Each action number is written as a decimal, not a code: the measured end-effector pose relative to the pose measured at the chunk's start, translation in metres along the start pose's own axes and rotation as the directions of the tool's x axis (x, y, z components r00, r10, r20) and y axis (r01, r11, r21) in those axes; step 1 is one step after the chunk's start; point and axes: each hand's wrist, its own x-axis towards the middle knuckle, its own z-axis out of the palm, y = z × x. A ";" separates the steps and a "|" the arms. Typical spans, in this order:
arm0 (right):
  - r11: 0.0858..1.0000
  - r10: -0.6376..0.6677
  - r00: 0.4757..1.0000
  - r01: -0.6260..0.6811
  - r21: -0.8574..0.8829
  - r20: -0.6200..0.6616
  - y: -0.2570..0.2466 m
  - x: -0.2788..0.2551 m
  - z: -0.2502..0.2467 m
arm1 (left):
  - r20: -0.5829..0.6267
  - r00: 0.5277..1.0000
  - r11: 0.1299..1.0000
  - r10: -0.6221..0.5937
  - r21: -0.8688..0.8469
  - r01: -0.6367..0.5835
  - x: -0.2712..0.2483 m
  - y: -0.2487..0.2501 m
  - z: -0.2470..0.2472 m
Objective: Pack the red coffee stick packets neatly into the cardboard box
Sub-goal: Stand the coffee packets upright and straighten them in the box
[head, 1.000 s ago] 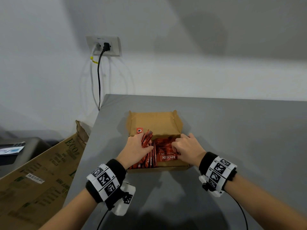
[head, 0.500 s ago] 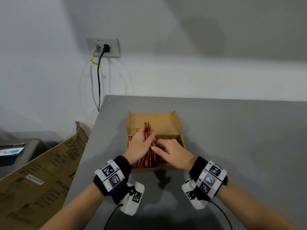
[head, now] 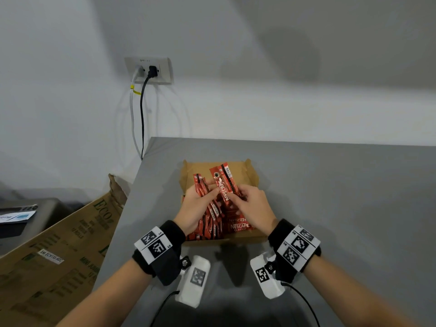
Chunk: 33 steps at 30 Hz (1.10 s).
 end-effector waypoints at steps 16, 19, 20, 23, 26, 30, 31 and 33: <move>0.993 0.012 0.999 -0.009 0.114 -0.032 0.008 -0.002 -0.009 | -0.059 0.998 0.957 0.031 0.290 -0.013 0.007 0.010 -0.012; 0.998 -0.013 0.999 0.015 0.057 -0.041 0.013 -0.003 -0.013 | -0.050 0.998 0.955 0.023 0.297 -0.008 0.008 0.010 -0.015; 0.999 -0.030 0.999 0.031 0.020 -0.024 0.015 -0.005 -0.014 | -0.045 0.999 0.953 0.020 0.301 -0.006 0.009 0.010 -0.015; 0.999 -0.033 0.999 0.033 -0.002 -0.025 0.014 -0.010 -0.016 | -0.012 0.999 0.934 0.031 0.357 -0.025 0.008 0.010 -0.016; 0.994 -0.086 0.992 0.092 0.058 -0.089 0.009 -0.012 -0.017 | 0.101 0.995 0.889 0.010 0.454 -0.056 0.006 0.014 -0.016; 0.988 -0.123 0.991 0.127 -0.093 0.048 0.011 -0.007 -0.021 | 0.249 0.968 0.774 -0.017 0.616 -0.145 0.004 0.017 -0.012; 0.982 -0.117 0.988 0.130 -0.135 0.102 0.013 -0.006 -0.022 | 0.251 0.968 0.765 -0.012 0.626 -0.153 0.003 0.018 -0.010; 0.964 -0.137 0.980 0.166 -0.210 0.145 0.021 -0.006 -0.027 | 0.272 0.962 0.769 -0.027 0.621 -0.154 0.003 0.017 -0.006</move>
